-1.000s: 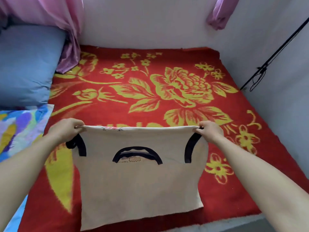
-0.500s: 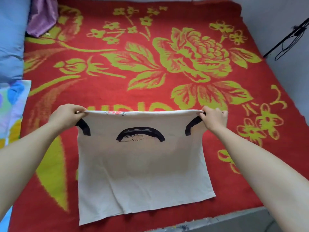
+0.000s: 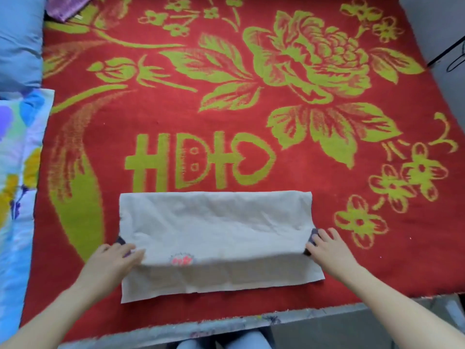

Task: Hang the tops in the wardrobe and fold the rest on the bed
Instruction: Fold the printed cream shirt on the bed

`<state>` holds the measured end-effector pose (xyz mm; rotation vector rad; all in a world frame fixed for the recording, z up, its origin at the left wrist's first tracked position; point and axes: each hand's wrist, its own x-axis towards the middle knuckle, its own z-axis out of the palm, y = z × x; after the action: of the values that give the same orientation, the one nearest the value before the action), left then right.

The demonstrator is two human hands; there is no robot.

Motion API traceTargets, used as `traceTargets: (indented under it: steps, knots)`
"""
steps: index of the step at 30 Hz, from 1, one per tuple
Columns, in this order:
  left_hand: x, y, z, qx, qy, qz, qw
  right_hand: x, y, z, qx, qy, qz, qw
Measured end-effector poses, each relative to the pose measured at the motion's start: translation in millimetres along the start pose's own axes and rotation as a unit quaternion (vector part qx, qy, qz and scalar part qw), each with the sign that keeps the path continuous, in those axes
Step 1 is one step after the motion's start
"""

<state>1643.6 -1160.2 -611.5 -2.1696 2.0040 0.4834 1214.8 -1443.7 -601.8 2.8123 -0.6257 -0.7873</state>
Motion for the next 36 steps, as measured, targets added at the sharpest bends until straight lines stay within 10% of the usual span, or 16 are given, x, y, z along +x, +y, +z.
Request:
traceTargets:
  steps: [3,12,20,31,36]
  knots:
    - [-1,17,42,-0.014,-0.089,-0.078,0.993,6,-24,6,0.039,-0.216,0.063,0.973]
    - [81,-2,23,-0.05,0.006,-0.211,0.976,85,-9,11,0.185,-0.011,0.247,0.951]
    - [134,-45,21,-0.059,-0.096,-0.295,0.949,131,25,21,0.164,-0.081,0.247,0.952]
    - [128,-82,-9,-0.068,-0.023,-0.215,0.974,107,72,21,0.245,-0.029,0.271,0.93]
    - [53,-86,-6,-0.078,0.044,-0.087,0.992,37,61,23,0.229,0.191,0.168,0.94]
